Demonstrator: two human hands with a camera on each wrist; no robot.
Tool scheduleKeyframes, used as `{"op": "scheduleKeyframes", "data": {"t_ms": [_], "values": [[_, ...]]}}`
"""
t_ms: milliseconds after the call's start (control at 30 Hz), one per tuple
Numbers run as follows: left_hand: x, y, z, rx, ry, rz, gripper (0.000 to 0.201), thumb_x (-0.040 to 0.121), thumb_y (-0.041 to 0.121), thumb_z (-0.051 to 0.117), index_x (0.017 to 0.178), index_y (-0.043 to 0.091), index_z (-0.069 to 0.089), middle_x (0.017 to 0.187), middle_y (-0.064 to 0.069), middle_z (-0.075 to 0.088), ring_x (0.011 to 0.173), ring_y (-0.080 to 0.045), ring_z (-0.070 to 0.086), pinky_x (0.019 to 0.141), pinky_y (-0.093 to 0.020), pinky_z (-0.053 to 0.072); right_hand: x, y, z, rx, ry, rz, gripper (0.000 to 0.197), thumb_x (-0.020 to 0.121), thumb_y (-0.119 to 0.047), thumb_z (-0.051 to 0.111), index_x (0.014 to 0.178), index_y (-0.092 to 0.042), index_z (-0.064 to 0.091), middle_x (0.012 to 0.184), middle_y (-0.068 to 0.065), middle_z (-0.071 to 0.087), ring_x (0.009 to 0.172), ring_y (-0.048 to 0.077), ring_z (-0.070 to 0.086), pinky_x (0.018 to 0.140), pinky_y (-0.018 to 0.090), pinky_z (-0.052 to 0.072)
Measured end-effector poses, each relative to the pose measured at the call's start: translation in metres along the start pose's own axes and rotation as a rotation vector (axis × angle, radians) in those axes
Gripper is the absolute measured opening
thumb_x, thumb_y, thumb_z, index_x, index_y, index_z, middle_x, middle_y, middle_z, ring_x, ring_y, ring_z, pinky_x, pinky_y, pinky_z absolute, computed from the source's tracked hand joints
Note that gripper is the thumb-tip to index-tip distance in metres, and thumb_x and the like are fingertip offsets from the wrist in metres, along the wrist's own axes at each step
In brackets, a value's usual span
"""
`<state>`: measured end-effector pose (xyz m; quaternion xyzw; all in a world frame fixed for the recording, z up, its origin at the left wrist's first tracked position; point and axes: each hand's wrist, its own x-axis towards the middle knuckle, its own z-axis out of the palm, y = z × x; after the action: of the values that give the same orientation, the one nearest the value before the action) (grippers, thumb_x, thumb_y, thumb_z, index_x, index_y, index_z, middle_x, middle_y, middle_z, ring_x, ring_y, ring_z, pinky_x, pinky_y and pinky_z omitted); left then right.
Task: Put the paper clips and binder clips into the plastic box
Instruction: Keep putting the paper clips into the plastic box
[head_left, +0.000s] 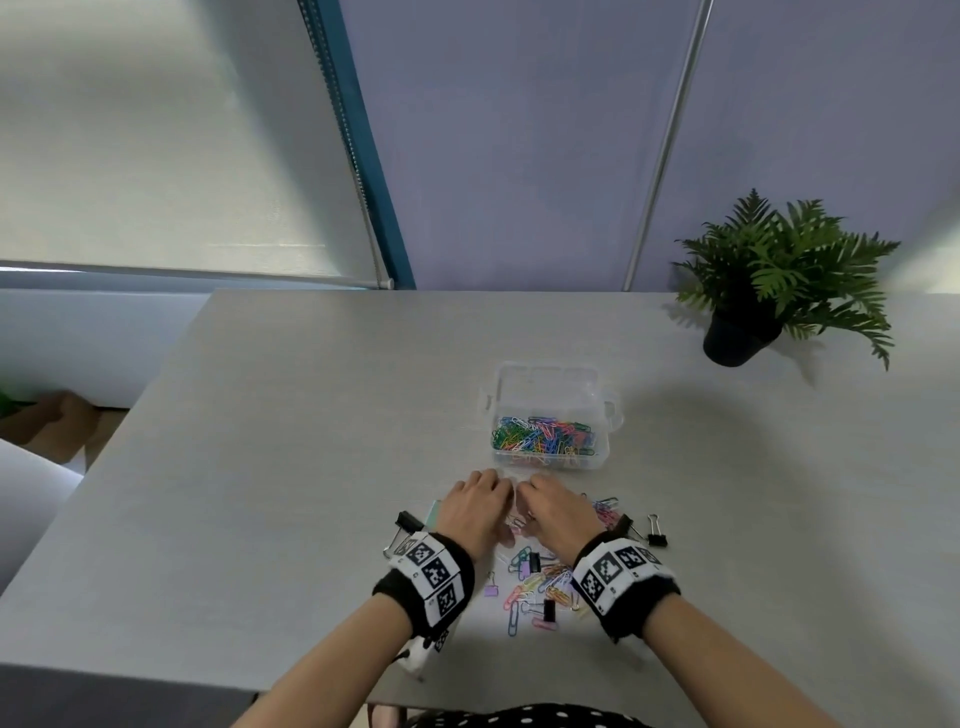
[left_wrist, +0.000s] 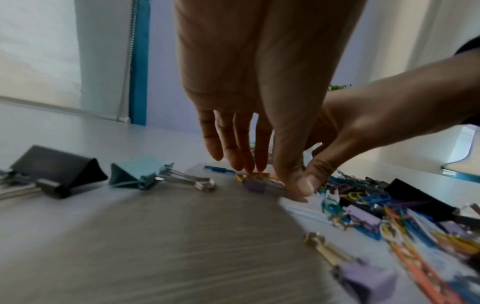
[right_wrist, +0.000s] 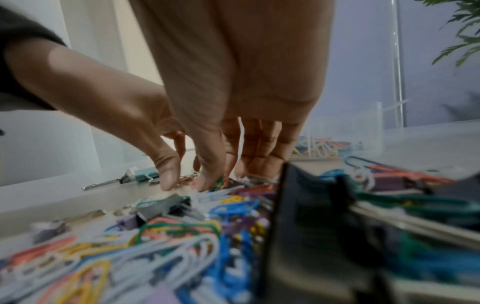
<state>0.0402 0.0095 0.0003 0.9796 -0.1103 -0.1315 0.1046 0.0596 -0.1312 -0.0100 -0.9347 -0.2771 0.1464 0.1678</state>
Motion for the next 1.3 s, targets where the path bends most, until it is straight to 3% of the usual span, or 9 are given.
{"op": "scheduleKeyframes", "data": {"t_ms": [100, 267, 467, 633, 733, 833, 933, 1200, 1300], "values": [[-0.001, -0.006, 0.006, -0.013, 0.007, -0.009, 0.036, 0.082, 0.025, 0.062, 0.113, 0.012, 0.049, 0.121, -0.005, 0.054, 0.114, -0.022, 0.046, 0.1, -0.031, 0.035, -0.003, 0.006, -0.004, 0.008, -0.024, 0.043, 0.014, 0.085, -0.013, 0.058, 0.098, -0.008, 0.053, 0.103, 0.007, 0.055, 0.096, 0.023, 0.05, 0.073, 0.03, 0.039], [-0.011, -0.015, 0.015, -0.052, 0.058, 0.025, 0.018, 0.089, 0.02, 0.051, 0.106, 0.015, 0.053, 0.112, -0.002, 0.059, 0.106, -0.019, 0.05, 0.094, -0.027, 0.036, -0.004, 0.009, -0.006, 0.054, -0.043, 0.067, 0.011, 0.086, -0.015, 0.057, 0.095, -0.012, 0.053, 0.098, 0.003, 0.055, 0.095, 0.023, 0.053, 0.079, 0.036, 0.044], [-0.008, -0.016, 0.014, -0.05, 0.089, 0.034, 0.033, 0.085, 0.03, 0.059, 0.114, 0.017, 0.051, 0.12, 0.0, 0.052, 0.111, -0.017, 0.045, 0.097, -0.026, 0.035, -0.006, 0.006, -0.01, 0.171, -0.002, 0.112, 0.018, 0.085, -0.01, 0.057, 0.099, -0.015, 0.048, 0.094, 0.003, 0.063, 0.086, 0.021, 0.058, 0.074, 0.034, 0.047], [0.011, 0.003, 0.013, -0.122, 0.052, 0.05, 0.048, 0.078, 0.029, 0.068, 0.118, 0.013, 0.049, 0.124, -0.004, 0.047, 0.111, -0.019, 0.048, 0.099, -0.034, 0.045, -0.007, 0.017, -0.015, 0.48, 0.058, 0.189, 0.02, 0.083, -0.005, 0.058, 0.089, -0.021, 0.049, 0.073, -0.003, 0.064, 0.069, 0.014, 0.063, 0.068, 0.028, 0.052], [0.016, 0.011, 0.015, -0.132, 0.042, 0.043, 0.035, 0.078, 0.021, 0.069, 0.107, 0.013, 0.051, 0.119, -0.006, 0.048, 0.107, -0.021, 0.049, 0.091, -0.04, 0.051, -0.011, 0.025, -0.024, 0.709, 0.136, 0.264, 0.023, 0.078, 0.0, 0.065, 0.083, -0.019, 0.054, 0.07, -0.001, 0.064, 0.063, 0.009, 0.06, 0.062, 0.018, 0.048], [0.017, 0.013, 0.017, -0.163, 0.069, 0.052, 0.008, 0.085, 0.012, 0.06, 0.091, 0.011, 0.054, 0.104, -0.005, 0.052, 0.093, -0.02, 0.055, 0.081, -0.04, 0.054, -0.014, 0.034, -0.031, 0.862, 0.221, 0.338, 0.018, 0.076, 0.003, 0.068, 0.084, -0.01, 0.059, 0.076, 0.009, 0.067, 0.067, 0.014, 0.063, 0.058, 0.014, 0.051], [0.019, 0.013, 0.016, -0.176, 0.035, 0.033, 0.009, 0.087, 0.015, 0.058, 0.086, 0.006, 0.055, 0.097, -0.007, 0.055, 0.088, -0.022, 0.058, 0.08, -0.04, 0.054, -0.017, 0.041, -0.034, 1.007, 0.29, 0.394, 0.013, 0.078, 0.004, 0.065, 0.089, -0.002, 0.061, 0.078, 0.012, 0.067, 0.066, 0.019, 0.066, 0.058, 0.016, 0.054], [0.017, 0.004, 0.01, -0.039, -0.074, 0.054, 0.014, 0.09, 0.02, 0.056, 0.099, 0.009, 0.052, 0.106, -0.008, 0.055, 0.101, -0.024, 0.053, 0.085, -0.035, 0.047, -0.015, 0.042, -0.033, 1.422, 0.21, 0.529, 0.011, 0.086, 0.007, 0.053, 0.094, 0.005, 0.059, 0.075, 0.012, 0.06, 0.062, 0.02, 0.059, 0.056, 0.021, 0.052], [0.016, 0.004, -0.007, -0.281, -0.086, -0.005, 0.01, 0.094, 0.021, 0.048, 0.089, 0.013, 0.046, 0.096, -0.007, 0.061, 0.081, -0.017, 0.057, 0.075, -0.026, 0.049, -0.014, 0.044, -0.036, 1.496, 0.139, 0.526, 0.011, 0.087, 0.006, 0.05, 0.087, 0.001, 0.059, 0.071, 0.012, 0.063, 0.055, 0.014, 0.06, 0.051, 0.018, 0.052]]}}
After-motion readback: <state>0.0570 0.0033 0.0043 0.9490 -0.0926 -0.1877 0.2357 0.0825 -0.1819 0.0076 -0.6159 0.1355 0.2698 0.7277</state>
